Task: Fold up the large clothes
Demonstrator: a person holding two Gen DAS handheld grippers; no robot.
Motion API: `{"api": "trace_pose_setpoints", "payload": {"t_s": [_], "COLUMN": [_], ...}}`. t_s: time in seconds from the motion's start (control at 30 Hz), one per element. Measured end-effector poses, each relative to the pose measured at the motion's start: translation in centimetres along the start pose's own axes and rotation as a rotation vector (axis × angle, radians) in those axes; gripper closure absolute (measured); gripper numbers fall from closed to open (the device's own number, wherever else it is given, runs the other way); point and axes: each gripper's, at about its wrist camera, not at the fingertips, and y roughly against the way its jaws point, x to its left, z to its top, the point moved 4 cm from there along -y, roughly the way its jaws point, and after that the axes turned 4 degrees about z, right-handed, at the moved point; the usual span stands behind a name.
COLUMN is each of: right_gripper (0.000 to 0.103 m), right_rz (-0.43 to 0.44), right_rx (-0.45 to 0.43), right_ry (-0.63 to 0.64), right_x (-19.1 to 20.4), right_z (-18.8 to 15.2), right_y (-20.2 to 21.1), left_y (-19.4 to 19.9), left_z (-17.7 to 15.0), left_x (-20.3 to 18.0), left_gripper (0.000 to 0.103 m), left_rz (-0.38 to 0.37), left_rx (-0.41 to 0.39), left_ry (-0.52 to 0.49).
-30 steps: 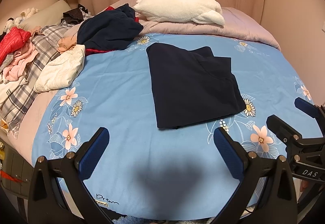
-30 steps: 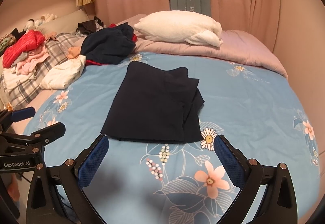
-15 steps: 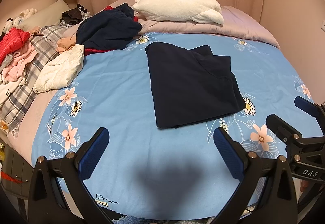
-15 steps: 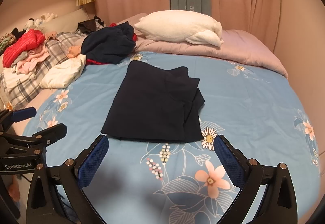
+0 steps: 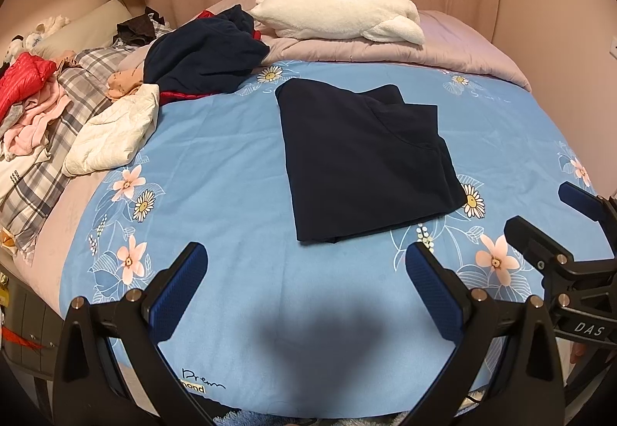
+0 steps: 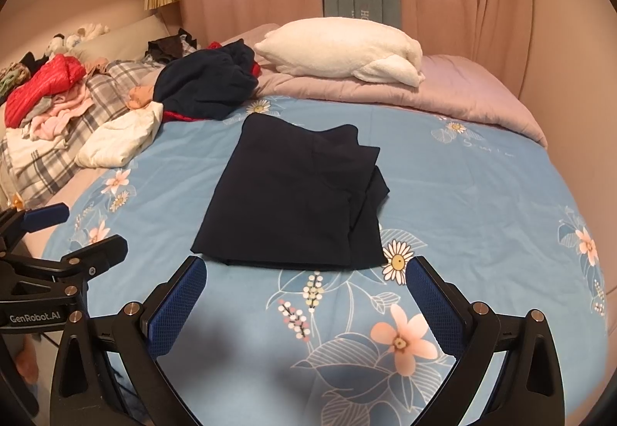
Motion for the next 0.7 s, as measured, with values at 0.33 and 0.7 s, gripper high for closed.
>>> {"api": "trace_pose_setpoints", "payload": {"t_s": [0.33,0.7], "right_gripper": [0.001,0.001], "right_rz": [0.002,0.002], "right_rx": [0.001,0.0], "right_ry": [0.002,0.006], "right_x": [-0.02,-0.11], "right_z": [0.01,0.07], "right_y": [-0.04,-0.02], "left_y": [-0.06,-0.03], "left_z": [-0.01,0.29], "left_x": [0.07,0.35], "left_gripper": [0.0,0.0], "left_rz": [-0.008,-0.021], "left_rx": [0.0,-0.004], "left_ry": [-0.004,-0.016]}}
